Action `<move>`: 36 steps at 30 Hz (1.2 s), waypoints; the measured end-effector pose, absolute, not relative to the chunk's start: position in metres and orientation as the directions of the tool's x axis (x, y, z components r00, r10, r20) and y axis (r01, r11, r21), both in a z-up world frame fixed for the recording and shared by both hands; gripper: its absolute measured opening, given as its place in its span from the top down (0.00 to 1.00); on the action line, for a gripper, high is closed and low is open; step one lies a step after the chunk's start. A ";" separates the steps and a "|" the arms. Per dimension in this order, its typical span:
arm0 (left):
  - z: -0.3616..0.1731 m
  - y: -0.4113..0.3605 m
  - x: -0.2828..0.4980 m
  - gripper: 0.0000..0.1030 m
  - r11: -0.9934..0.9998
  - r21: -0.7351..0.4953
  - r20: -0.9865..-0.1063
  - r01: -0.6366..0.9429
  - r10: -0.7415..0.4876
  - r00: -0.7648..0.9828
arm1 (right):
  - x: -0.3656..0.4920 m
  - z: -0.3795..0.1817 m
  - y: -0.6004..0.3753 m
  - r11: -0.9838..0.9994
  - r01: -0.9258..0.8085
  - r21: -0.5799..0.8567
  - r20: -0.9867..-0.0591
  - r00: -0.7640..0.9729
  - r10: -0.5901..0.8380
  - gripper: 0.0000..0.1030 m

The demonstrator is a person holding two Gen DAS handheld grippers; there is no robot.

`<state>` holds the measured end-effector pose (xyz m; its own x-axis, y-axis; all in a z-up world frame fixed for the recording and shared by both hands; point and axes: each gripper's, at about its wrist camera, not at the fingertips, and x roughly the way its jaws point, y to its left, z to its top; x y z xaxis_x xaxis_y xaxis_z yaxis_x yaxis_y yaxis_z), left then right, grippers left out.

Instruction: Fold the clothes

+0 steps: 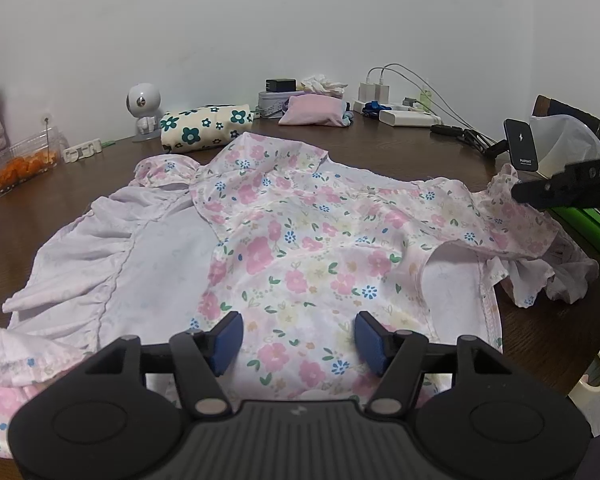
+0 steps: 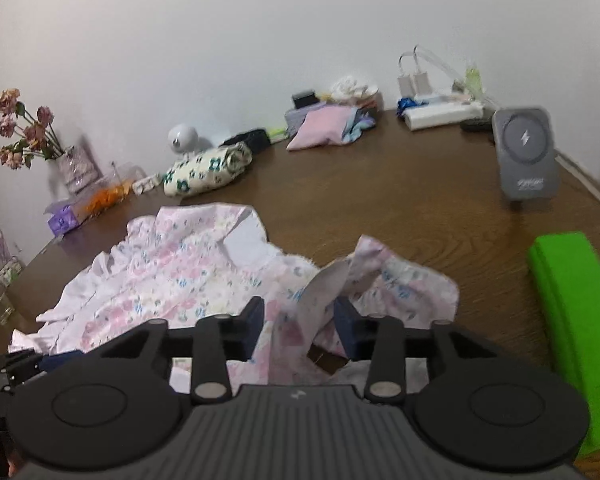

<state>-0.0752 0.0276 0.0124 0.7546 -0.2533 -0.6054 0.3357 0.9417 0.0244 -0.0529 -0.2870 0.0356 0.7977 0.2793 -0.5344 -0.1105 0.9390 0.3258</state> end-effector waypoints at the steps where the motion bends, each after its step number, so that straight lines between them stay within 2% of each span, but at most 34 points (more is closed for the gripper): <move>1: 0.013 0.028 -0.075 0.41 0.942 0.024 -0.606 0.336 -0.253 0.754 | -0.055 0.037 -0.286 0.939 -0.116 0.324 -0.528 0.802 0.281 0.75; 4: 0.013 0.027 -0.075 0.40 0.941 0.025 -0.607 0.336 -0.253 0.753 | -0.060 0.042 -0.282 0.937 -0.134 0.322 -0.504 0.814 0.289 0.73; 6: 0.013 0.027 -0.075 0.40 0.942 0.025 -0.607 0.335 -0.252 0.754 | -0.065 0.049 -0.281 0.934 -0.155 0.322 -0.481 0.823 0.302 0.61; 8: 0.013 0.027 -0.075 0.40 0.942 0.025 -0.606 0.334 -0.251 0.754 | -0.063 0.047 -0.280 0.936 -0.156 0.316 -0.490 0.818 0.302 0.59; 9: 0.013 0.027 -0.075 0.40 0.942 0.025 -0.606 0.334 -0.251 0.755 | -0.060 0.043 -0.279 0.938 -0.144 0.315 -0.507 0.810 0.295 0.61; 11: 0.013 0.027 -0.075 0.40 0.942 0.026 -0.606 0.334 -0.251 0.755 | -0.053 0.033 -0.279 0.949 -0.108 0.297 -0.546 0.796 0.261 0.93; 13: 0.013 0.027 -0.075 0.40 0.942 0.026 -0.606 0.334 -0.251 0.755 | -0.053 0.027 -0.279 0.968 -0.074 0.239 -0.574 0.793 0.203 0.97; 18: 0.012 0.026 -0.074 0.40 0.943 0.026 -0.606 0.331 -0.249 0.756 | -0.055 0.015 -0.283 0.995 -0.008 0.098 -0.625 0.778 0.068 0.97; 21: 0.012 0.026 -0.074 0.39 0.943 0.026 -0.607 0.330 -0.247 0.755 | -0.059 0.008 -0.287 0.995 -0.001 0.095 -0.622 0.781 0.060 0.95; 28: 0.012 0.028 -0.073 0.39 0.942 0.025 -0.609 0.335 -0.251 0.752 | -0.061 0.007 -0.280 1.000 -0.002 0.030 -0.611 0.792 0.020 0.82; 30: 0.012 0.028 -0.074 0.39 0.942 0.025 -0.608 0.336 -0.253 0.753 | -0.062 0.007 -0.280 1.000 -0.008 0.028 -0.608 0.794 0.023 0.77; 32: 0.011 0.028 -0.074 0.39 0.941 0.024 -0.607 0.337 -0.254 0.753 | -0.062 0.006 -0.279 1.000 -0.010 0.020 -0.606 0.795 0.020 0.66; 36: 0.012 0.029 -0.074 0.39 0.940 0.022 -0.609 0.339 -0.256 0.751 | -0.063 0.006 -0.277 1.000 -0.013 0.011 -0.599 0.801 0.017 0.65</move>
